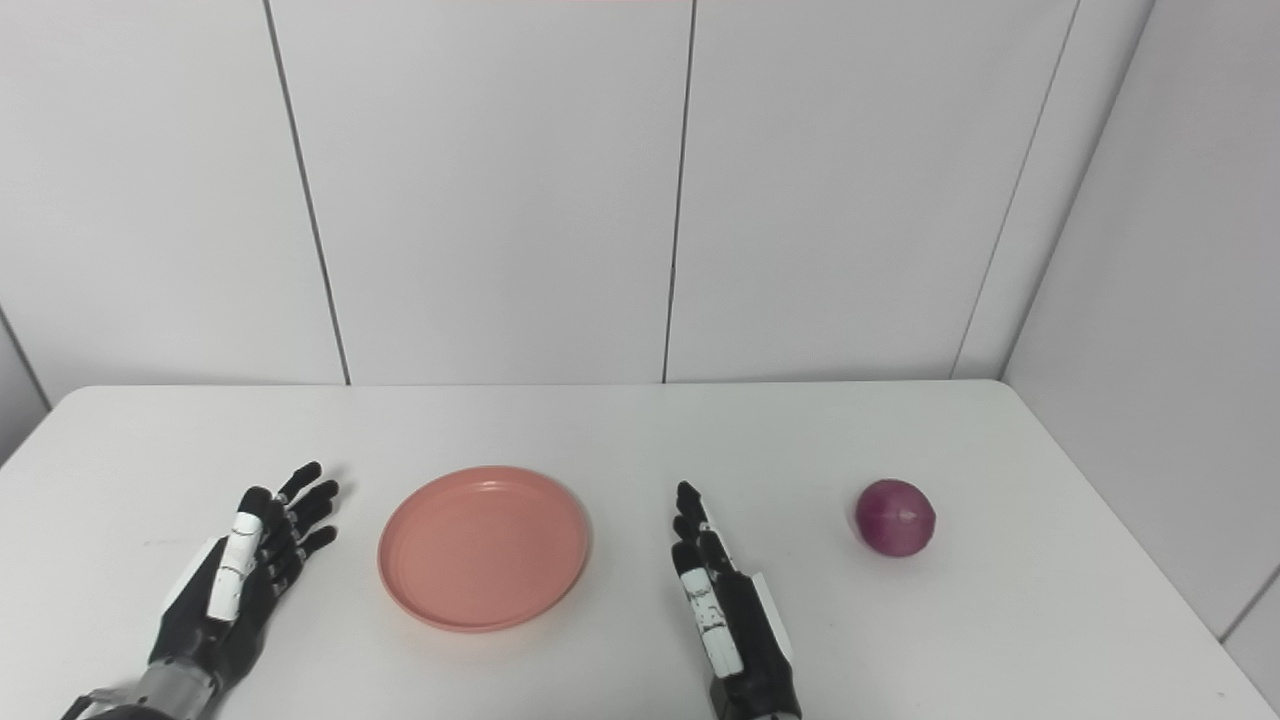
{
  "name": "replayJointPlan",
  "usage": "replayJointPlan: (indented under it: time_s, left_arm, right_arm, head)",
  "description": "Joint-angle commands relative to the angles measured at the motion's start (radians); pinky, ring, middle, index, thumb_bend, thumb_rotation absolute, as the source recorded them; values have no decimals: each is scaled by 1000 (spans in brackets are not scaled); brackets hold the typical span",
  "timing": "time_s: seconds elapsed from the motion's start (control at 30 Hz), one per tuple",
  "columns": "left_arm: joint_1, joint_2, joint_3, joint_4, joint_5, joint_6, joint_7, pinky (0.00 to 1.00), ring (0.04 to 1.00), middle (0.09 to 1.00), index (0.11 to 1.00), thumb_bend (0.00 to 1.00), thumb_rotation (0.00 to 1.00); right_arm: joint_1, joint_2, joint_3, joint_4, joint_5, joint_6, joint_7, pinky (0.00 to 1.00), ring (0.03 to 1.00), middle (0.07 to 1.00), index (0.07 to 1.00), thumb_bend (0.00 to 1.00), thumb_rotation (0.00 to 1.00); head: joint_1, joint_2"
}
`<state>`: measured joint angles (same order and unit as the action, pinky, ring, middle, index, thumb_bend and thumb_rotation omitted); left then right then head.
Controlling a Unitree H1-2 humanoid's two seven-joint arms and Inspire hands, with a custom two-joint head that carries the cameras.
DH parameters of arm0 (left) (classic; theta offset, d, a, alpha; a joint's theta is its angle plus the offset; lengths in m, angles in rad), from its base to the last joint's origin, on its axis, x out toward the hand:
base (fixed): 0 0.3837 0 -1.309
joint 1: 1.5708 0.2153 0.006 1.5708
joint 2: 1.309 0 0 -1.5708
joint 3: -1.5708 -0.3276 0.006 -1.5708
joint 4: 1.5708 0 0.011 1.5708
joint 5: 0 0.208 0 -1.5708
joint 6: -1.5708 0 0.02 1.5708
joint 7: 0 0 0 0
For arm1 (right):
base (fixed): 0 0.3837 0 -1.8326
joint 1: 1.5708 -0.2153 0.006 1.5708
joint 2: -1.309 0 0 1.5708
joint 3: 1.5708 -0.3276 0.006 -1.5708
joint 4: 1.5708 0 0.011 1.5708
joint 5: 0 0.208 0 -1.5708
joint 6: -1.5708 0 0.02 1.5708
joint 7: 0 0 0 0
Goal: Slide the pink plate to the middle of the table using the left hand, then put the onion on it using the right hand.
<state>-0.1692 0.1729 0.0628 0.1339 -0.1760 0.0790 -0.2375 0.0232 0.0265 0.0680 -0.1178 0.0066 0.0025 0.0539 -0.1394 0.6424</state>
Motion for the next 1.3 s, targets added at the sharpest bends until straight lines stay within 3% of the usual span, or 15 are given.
replayJointPlan:
  time_s: [0.0,0.2,0.4,0.8,1.13,1.27]
  left_arm:
    - [-2,21,8,-67,-27,25,-11,1000,973,932,931,734,1000]
    - [63,18,20,-202,-71,96,-16,1000,980,947,937,743,1000]
    - [95,6,15,-269,-98,152,-10,1000,986,964,953,738,1000]
    - [-18,-87,-25,-184,-49,138,40,1000,1000,987,987,721,1000]
    - [-91,-96,-57,-109,20,116,65,1000,1000,987,993,705,1000]
    - [-115,-92,-51,-69,30,91,72,1000,1000,987,994,690,1000]
  right_arm:
    - [-38,3,0,-56,2,23,-1,1000,1000,1000,995,650,936]
    - [-67,7,-7,-107,7,99,-7,1000,1000,997,990,682,915]
    - [-78,9,-14,-138,13,138,-17,1000,1000,994,980,675,914]
    - [-72,12,-14,-147,13,147,-31,1000,996,978,961,670,910]
    - [-89,28,-39,-142,15,102,-64,1000,973,954,932,669,857]
    - [-123,-38,-55,-182,12,147,-35,1000,998,996,993,649,947]
  head:
    - [1,-1]
    - [-55,91]
    - [-56,118]
    - [-66,117]
    - [-92,114]
    - [-110,108]
